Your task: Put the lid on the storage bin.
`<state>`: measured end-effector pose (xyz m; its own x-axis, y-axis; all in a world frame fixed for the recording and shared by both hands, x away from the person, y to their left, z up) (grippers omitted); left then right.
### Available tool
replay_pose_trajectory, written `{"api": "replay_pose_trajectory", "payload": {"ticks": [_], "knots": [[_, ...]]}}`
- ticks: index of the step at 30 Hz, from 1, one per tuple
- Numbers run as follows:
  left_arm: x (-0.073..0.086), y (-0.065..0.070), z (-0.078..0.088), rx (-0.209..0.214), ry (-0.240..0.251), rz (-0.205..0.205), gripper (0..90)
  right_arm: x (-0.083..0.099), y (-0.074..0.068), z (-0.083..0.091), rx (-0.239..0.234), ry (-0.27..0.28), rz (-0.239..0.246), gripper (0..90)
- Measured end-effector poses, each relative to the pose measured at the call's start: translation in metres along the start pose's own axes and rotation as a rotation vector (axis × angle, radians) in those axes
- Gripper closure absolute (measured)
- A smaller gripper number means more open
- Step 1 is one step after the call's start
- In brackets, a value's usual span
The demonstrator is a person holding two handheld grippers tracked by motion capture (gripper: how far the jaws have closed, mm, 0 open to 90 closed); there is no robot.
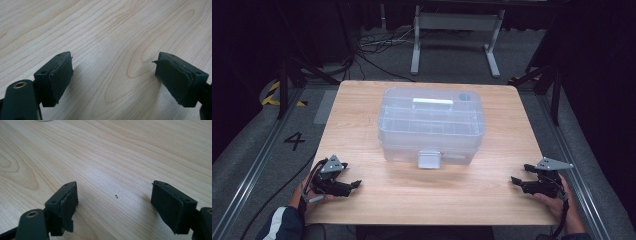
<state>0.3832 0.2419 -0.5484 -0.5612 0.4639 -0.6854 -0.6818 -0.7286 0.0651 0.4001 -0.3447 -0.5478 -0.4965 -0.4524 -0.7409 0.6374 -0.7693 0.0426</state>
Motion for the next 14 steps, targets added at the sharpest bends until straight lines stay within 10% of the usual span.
{"api": "replay_pose_trajectory", "payload": {"ticks": [14], "knots": [[-0.0002,0.0000,-0.0001,0.005,0.000,0.001,14.9,0.0001,-0.0002,0.0000,-0.001,-0.001,-0.002,21.9]]}}
Point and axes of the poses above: each handheld gripper's, and its own axes: z roughly backward along the jaws, x roughly out of its underside, y roughly to its right, the point moved 9 cm from there along -z, roughly forward along the jaws, and after that the axes turned 4 degrees about z, right-handed, at the moved point
